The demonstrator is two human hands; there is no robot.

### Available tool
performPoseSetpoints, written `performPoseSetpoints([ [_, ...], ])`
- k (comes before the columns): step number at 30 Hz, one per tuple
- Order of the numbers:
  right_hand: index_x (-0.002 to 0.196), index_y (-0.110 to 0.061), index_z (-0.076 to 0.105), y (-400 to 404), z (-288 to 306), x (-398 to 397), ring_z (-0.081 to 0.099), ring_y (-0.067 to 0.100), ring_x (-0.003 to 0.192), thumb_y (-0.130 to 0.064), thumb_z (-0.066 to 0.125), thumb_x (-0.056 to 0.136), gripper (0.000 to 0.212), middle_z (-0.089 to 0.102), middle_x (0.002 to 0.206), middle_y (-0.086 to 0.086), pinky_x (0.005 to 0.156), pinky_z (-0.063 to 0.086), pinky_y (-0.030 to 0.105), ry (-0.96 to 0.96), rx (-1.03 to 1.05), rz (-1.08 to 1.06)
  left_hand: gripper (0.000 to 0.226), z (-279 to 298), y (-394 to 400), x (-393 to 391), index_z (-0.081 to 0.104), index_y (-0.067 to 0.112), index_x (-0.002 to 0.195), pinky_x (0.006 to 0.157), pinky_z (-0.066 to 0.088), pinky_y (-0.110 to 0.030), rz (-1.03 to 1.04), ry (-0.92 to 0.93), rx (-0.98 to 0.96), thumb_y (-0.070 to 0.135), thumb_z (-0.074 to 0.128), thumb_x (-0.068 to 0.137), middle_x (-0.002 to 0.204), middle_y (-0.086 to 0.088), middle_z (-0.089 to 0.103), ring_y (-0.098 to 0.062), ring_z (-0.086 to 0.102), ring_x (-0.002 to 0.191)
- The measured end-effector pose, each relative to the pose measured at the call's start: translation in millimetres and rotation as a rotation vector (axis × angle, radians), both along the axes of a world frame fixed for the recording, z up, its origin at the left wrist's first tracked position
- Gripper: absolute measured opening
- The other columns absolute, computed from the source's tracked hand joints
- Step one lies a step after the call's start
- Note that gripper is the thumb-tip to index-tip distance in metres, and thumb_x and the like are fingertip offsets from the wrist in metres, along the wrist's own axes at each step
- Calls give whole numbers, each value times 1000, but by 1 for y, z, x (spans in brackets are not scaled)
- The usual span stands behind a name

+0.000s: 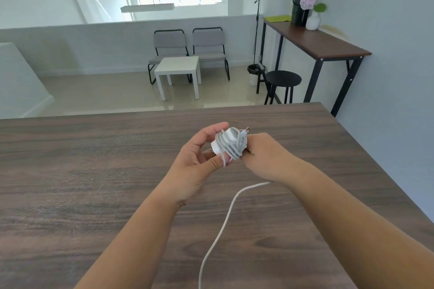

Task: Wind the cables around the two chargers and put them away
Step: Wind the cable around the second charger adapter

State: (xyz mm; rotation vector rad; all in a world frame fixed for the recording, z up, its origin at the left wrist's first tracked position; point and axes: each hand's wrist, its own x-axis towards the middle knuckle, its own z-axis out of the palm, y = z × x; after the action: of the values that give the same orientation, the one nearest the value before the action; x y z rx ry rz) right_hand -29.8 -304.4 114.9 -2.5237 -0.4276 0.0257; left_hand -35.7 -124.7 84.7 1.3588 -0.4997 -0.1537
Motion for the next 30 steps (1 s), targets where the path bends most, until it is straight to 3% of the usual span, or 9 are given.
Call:
performPoseSetpoints([
  [3, 86, -6, 61, -2, -2, 0, 50, 19, 65, -11, 43, 96, 21, 58, 74, 3, 54, 34, 20, -84, -6, -14, 52, -3, -2, 3, 55, 28, 133, 99, 52, -43, 114, -62, 122, 14, 70, 85, 134, -13, 55, -30, 64, 108],
  [9, 91, -13, 61, -8, -5, -12, 49, 17, 59, -30, 41, 101, 29, 52, 62, -5, 56, 36, 33, -148, -72, -16, 52, -14, -10, 6, 47, 40, 137, 95, 47, -22, 338, -220, 269, 13, 59, 94, 122, 0, 49, -21, 55, 117],
  [13, 90, -16, 58, -12, 1, -17, 53, 23, 67, -32, 38, 101, 28, 55, 66, 0, 60, 42, 35, -151, -216, 49, 54, -13, -13, 7, 47, 42, 132, 86, 48, -19, 448, -286, 368, 6, 60, 93, 119, 5, 45, -16, 56, 105],
  [19, 88, -18, 60, -21, 13, -15, 55, 16, 77, -33, 41, 99, 27, 58, 79, -6, 67, 44, 32, -199, -314, 87, 44, -12, -7, 10, 53, 43, 114, 69, 48, -26, 370, -305, 373, 18, 74, 83, 123, 8, 48, -18, 57, 78],
  [22, 103, -26, 64, -23, 15, -15, 56, 13, 83, -42, 44, 97, 26, 57, 92, -10, 68, 42, 28, -295, -295, 45, 39, -8, -8, 8, 53, 39, 111, 70, 49, -31, 305, -270, 267, 19, 71, 84, 114, 10, 60, -20, 58, 79],
  [25, 125, -31, 57, -20, 11, -17, 63, 15, 97, -43, 46, 96, 33, 67, 106, -10, 75, 49, 30, -335, -186, -11, 34, -6, -9, 8, 53, 35, 110, 75, 50, -33, 310, -260, 194, 19, 70, 84, 107, 11, 62, -19, 60, 85],
  [28, 128, -33, 57, -19, 2, -18, 67, 13, 90, -42, 50, 95, 35, 73, 92, -7, 74, 54, 35, -386, -34, -52, 35, -3, -9, 8, 54, 36, 109, 76, 52, -35, 320, -228, 150, 27, 71, 80, 112, 7, 62, -15, 59, 87],
  [30, 121, -33, 64, -18, -2, -18, 63, -2, 73, -40, 55, 93, 30, 69, 79, -20, 66, 49, 23, -374, 71, -54, 37, -2, -9, 7, 55, 37, 109, 78, 51, -39, 327, -215, 125, 28, 72, 78, 116, 0, 62, -16, 59, 89],
])
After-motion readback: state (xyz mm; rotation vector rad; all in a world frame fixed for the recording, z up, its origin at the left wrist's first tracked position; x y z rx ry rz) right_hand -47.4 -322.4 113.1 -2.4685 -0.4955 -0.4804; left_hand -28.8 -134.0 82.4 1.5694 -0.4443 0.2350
